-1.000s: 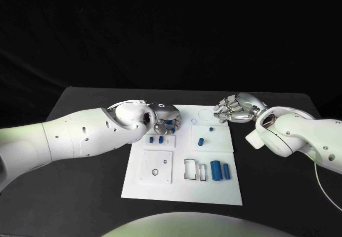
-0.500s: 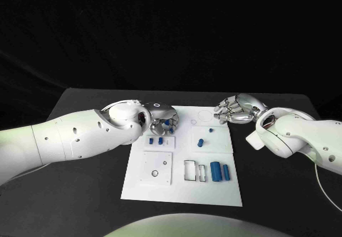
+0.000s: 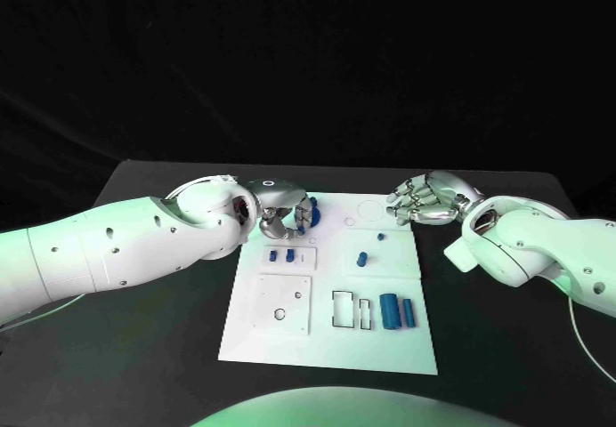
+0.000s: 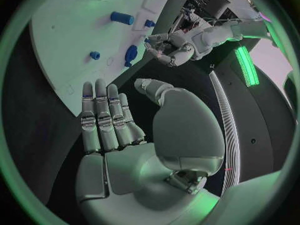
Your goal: Assemble the parts on the task board
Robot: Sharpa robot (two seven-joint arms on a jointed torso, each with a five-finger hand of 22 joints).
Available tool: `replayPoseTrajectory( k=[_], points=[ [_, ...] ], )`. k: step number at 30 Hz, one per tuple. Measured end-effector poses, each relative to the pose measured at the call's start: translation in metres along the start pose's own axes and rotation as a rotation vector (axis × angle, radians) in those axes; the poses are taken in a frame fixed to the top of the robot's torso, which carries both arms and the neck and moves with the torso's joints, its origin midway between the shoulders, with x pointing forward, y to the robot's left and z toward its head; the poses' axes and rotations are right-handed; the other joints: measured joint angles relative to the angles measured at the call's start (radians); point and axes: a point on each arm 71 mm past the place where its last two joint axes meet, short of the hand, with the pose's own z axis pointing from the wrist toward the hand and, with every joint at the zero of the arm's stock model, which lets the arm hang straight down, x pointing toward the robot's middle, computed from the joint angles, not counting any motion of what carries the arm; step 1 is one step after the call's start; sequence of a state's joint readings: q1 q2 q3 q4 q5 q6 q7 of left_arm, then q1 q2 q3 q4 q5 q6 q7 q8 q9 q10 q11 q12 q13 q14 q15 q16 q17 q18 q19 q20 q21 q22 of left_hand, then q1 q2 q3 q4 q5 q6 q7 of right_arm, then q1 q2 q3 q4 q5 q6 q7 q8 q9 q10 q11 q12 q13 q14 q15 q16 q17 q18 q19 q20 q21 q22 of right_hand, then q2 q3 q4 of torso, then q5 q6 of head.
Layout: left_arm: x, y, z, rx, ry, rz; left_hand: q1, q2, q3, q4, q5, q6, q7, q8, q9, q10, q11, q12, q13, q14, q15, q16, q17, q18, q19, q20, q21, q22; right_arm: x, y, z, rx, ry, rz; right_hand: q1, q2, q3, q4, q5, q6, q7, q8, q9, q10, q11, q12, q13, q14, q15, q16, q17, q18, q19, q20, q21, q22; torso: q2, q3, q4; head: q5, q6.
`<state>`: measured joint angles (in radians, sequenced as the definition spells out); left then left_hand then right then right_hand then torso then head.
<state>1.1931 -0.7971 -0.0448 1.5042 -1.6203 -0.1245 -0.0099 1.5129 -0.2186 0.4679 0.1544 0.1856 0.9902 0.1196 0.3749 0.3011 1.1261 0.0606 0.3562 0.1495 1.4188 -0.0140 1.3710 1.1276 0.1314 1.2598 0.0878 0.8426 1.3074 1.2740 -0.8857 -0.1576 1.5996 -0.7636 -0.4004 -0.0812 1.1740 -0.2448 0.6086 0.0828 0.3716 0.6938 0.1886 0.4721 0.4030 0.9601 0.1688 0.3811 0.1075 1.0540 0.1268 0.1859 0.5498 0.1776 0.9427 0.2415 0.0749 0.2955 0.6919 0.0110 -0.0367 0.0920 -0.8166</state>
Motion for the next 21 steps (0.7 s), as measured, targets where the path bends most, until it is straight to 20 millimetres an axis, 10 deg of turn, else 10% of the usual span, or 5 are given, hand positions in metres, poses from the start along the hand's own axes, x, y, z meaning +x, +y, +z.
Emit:
replayPoseTrajectory(
  k=[21],
  points=[
    [0.004, 0.025, -0.010, -0.069, 0.037, -0.032, 0.000, 0.000, 0.003, -0.003, 0.000, 0.004, 0.004, 0.000, 0.001, 0.000, 0.000, 0.000, 0.000, 0.000, 0.000, 0.000, -0.010, 0.000, 0.000, 0.000, -0.007, 0.000, 0.000, 0.000, 0.000, 0.001, 0.000, 0.002, 0.000, 0.000, 0.000, 0.000, 0.000, 0.000, 0.000, 0.000, 0.000, 0.000, 0.000, 0.000, 0.000, 0.000, 0.000, 0.000, 0.000, 0.000, 0.000, 0.000, 0.000, 0.000, 0.001, -0.0004, -0.0010, 0.002, -0.006]
  ],
)
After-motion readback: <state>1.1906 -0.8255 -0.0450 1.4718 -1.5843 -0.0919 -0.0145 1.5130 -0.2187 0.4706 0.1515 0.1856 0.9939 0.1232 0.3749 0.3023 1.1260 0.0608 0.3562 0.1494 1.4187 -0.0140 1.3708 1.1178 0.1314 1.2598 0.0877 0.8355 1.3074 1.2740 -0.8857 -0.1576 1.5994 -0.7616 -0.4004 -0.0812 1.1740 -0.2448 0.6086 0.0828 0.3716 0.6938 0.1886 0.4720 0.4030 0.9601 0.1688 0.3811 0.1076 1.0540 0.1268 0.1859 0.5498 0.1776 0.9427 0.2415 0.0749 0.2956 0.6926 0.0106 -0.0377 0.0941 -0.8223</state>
